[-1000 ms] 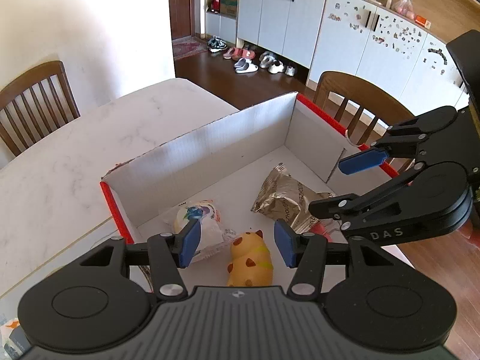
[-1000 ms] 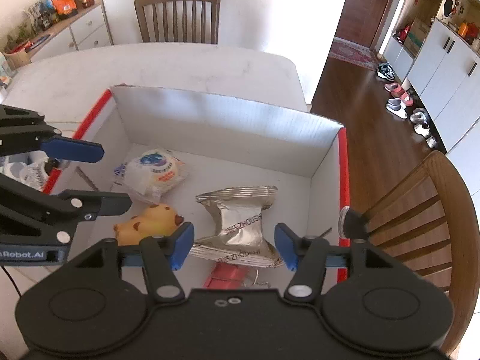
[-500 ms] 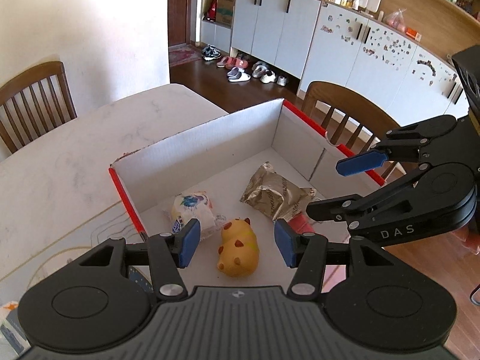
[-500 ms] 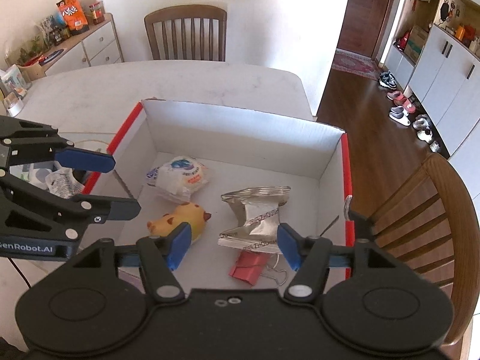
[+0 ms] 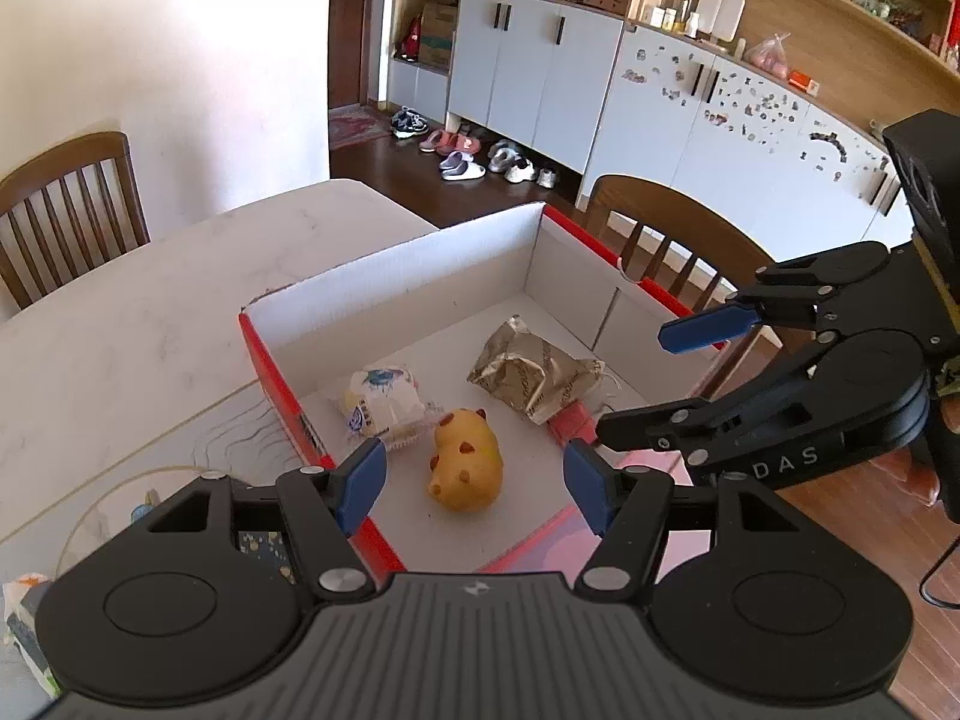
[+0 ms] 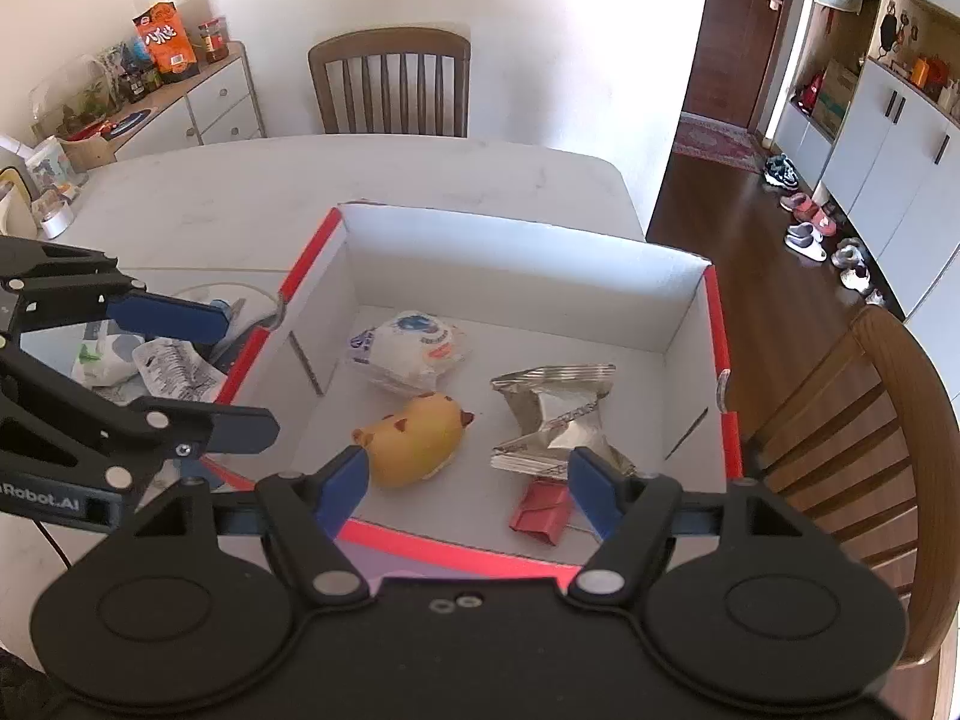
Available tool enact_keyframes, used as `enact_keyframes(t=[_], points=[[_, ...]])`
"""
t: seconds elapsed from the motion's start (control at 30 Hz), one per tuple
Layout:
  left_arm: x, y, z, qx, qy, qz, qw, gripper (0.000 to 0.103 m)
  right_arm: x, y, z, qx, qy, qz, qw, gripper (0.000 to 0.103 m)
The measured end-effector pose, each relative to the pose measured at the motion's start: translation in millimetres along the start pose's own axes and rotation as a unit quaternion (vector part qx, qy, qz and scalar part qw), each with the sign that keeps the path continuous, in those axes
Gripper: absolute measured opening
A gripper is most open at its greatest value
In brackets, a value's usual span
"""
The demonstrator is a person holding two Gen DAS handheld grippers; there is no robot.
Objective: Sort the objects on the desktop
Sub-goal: 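Withdraw both tools from the box back over the table items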
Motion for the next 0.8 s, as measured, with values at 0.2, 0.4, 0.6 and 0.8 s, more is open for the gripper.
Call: enact_keyframes(t=[0.2, 0.4, 0.6, 0.8], points=[[-5, 16, -15, 0.003, 0.005, -0.003, 1.0000, 0.069, -11, 5, -6, 0.010, 0.003, 0.010, 1.000, 0.080], [-15, 33, -31, 0.006, 0.008, -0.008, 0.9999, 0.076, -24, 8, -11, 0.016, 0.006, 0.020, 1.000, 0.086], [-27, 50, -50, 0.018, 0.010, -0.015, 0.9997, 0.083, -46, 13, -18, 0.025, 0.011, 0.025, 0.999, 0.095], [-44, 68, -68, 0.022, 0.005, -0.019, 0.9996, 0.093, -70, 17, -28, 0.038, 0.009, 0.030, 0.999, 0.099]])
Point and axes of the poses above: each gripper's, at about its wrist camera, not at the fingertips, and z roughly the way its jaws point, x to its right, y to its underside, the point moved 3 cm from there along z, roughly the way its jaws point, and after that the axes turned 7 degrees about y, right-handed, at the moved point
